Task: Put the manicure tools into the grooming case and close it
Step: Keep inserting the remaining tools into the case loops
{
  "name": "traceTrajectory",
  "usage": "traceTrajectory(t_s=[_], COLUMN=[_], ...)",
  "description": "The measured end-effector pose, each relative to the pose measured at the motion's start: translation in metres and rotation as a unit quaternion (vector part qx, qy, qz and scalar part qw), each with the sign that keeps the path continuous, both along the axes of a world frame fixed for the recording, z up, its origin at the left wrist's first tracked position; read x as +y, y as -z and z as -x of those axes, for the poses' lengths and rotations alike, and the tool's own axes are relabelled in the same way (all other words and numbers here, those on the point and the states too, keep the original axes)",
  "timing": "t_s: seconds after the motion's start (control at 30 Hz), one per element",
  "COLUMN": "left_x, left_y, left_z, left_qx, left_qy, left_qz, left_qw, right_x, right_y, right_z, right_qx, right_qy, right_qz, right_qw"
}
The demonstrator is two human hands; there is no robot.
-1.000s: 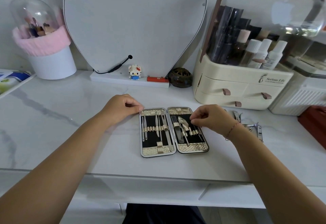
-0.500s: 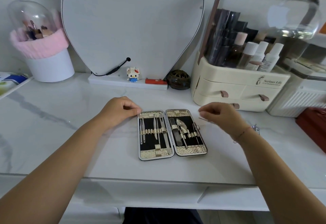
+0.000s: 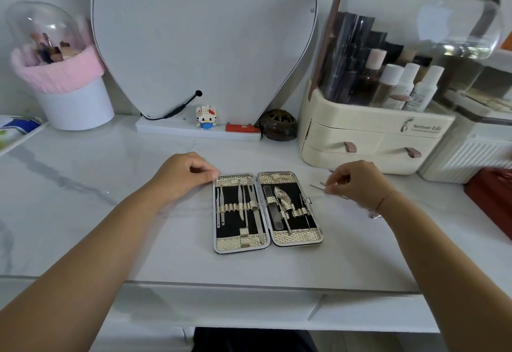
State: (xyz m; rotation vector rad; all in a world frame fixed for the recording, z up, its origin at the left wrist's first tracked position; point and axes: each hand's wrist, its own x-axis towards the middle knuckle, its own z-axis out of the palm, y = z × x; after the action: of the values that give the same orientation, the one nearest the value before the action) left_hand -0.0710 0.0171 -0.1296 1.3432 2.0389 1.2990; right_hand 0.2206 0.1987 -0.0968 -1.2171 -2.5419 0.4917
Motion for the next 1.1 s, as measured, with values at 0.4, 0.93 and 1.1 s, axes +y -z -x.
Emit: traceTrajectory(t_s=[0.4,0.93,1.1], left_x=[0.000,0.001,0.001], left_y=[0.000,0.002,0.002], left_z=[-0.001,0.002,0.001], left_qx=[-0.011,0.010,-0.005], left_qy=[-0.009,-0.004,-0.003], left_qz=[-0.003,0.004,0.000], left_qw=[1.000,1.000,1.000], right_x=[-0.009,-0.026,-0.030], right_y=[-0.012,-0.009,0.000], right_z=[0.019,0.017,0.030], right_qx=[-0.232,0.238,0.220], right_qy=[-0.051,-0.085,-0.098], right_qz=[-0.045,0.361,0.331], right_qw=[0.970,0.898,0.912])
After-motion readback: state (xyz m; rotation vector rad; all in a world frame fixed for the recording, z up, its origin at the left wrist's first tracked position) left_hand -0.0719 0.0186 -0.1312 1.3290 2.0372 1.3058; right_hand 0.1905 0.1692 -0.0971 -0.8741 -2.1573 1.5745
